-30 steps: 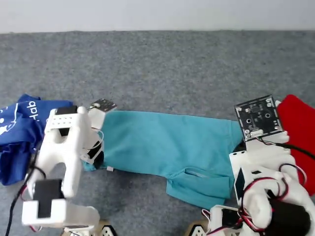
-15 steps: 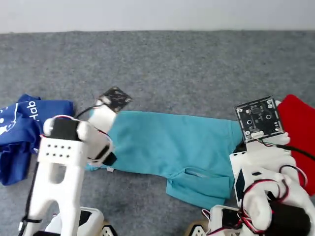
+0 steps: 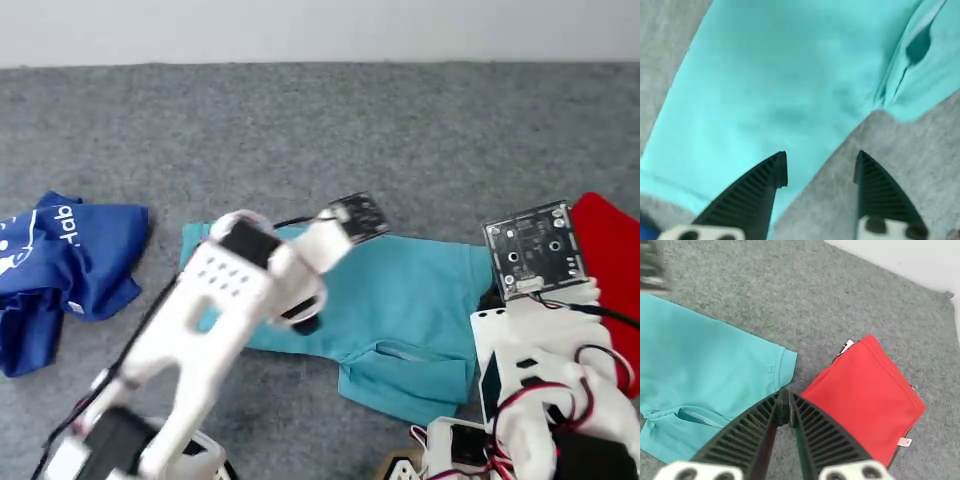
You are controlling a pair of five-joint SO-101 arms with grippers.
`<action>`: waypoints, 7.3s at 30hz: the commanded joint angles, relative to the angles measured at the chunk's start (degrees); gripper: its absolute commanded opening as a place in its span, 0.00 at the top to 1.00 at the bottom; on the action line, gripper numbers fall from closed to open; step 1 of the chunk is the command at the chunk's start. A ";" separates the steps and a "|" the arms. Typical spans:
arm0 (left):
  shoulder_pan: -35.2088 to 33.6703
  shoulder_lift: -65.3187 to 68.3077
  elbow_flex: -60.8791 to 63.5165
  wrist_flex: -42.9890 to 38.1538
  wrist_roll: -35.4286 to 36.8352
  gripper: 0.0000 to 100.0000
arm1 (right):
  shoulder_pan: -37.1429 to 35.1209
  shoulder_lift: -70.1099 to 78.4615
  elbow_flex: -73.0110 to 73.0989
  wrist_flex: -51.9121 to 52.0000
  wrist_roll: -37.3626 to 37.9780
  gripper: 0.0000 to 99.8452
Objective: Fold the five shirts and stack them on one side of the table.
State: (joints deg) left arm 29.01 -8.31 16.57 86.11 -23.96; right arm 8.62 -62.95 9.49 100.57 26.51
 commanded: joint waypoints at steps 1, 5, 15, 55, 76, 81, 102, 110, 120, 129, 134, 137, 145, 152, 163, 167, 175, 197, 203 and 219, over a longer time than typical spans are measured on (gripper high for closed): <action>3.43 9.67 -12.35 0.88 0.44 0.78 | 0.57 -0.13 -1.85 2.24 -0.62 0.99; 4.57 20.92 -23.08 0.88 2.55 0.78 | 0.66 -0.13 -1.76 2.24 -0.62 0.99; 14.86 37.71 -34.86 5.80 3.69 0.82 | 0.66 -0.13 -1.76 2.33 -0.53 0.99; 27.60 39.38 -29.93 0.88 8.09 0.90 | 0.75 -0.13 -1.76 2.24 -0.44 0.99; 30.68 27.25 -29.14 10.99 8.09 0.90 | 0.75 -0.13 -1.76 2.33 -0.44 0.99; 32.09 27.25 -26.07 9.41 8.00 0.88 | 0.75 -0.13 -1.76 2.24 -0.44 0.99; 27.78 27.34 -5.76 -13.89 6.33 0.84 | 0.75 -0.13 -1.76 2.24 -0.44 0.99; 27.96 27.25 -5.41 -14.15 6.33 0.97 | 0.75 -0.13 -1.76 2.24 -0.44 0.99; 27.52 22.07 -11.82 -8.26 6.51 0.99 | 0.75 -0.13 -1.67 2.24 -0.44 0.99; 23.91 20.92 -12.62 -10.64 6.51 0.99 | 0.75 0.13 -1.67 2.24 -0.35 0.99; 17.67 21.01 -12.44 -14.33 6.15 0.98 | 0.75 -0.04 0.26 2.24 -0.35 0.99; 15.21 21.01 -12.44 -15.74 6.15 0.96 | 0.75 -0.13 1.23 2.24 -0.44 0.99; 9.41 28.84 -12.70 -22.15 6.42 0.78 | 0.66 -0.13 1.23 2.24 -0.44 0.99; 4.40 33.85 -23.34 -17.23 6.42 0.78 | 0.66 -0.13 1.32 2.24 -0.35 0.99; 3.43 34.11 -36.79 -1.14 6.51 0.78 | 0.66 -0.13 1.32 2.24 -0.35 0.99; 6.15 33.49 -36.44 5.27 6.51 0.81 | 0.66 -0.13 1.32 2.24 -0.35 0.99; 6.15 33.58 -25.10 -4.04 6.42 0.87 | 0.66 -0.13 1.32 2.24 -0.26 0.99; -7.21 16.79 -24.22 4.84 11.60 0.86 | 0.66 -0.13 1.32 2.24 -0.18 0.99; -24.18 13.63 -24.13 10.20 7.82 0.79 | 0.66 -0.13 1.32 2.24 -0.18 0.99; -43.87 33.49 -24.48 2.29 1.93 0.76 | 0.66 -0.13 1.32 2.24 -0.35 0.99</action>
State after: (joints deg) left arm -15.03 23.43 -5.76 89.36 -21.85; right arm 8.62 -62.86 10.73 100.66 26.42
